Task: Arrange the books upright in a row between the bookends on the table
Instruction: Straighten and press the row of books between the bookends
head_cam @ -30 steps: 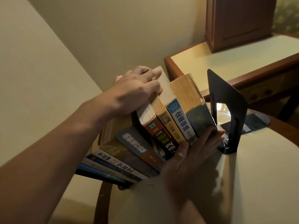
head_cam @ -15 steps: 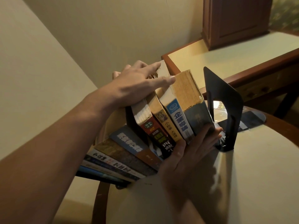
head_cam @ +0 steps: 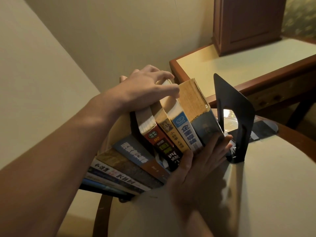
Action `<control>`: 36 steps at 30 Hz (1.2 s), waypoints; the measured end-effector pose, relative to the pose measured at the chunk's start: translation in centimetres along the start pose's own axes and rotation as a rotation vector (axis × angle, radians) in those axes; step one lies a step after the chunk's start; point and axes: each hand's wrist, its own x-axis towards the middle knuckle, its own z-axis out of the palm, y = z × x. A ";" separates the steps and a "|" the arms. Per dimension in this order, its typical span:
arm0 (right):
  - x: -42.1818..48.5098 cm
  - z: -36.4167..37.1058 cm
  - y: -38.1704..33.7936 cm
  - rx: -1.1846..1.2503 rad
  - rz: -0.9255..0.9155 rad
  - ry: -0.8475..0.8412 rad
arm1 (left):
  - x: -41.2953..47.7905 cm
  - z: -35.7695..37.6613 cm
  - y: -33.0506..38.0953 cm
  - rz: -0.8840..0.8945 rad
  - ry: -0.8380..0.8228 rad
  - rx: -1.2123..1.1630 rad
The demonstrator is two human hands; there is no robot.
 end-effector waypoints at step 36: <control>8.3 -5.0 -9.1 -0.165 -0.837 -0.591 | -12.0 3.4 -5.0 -0.227 0.349 -0.161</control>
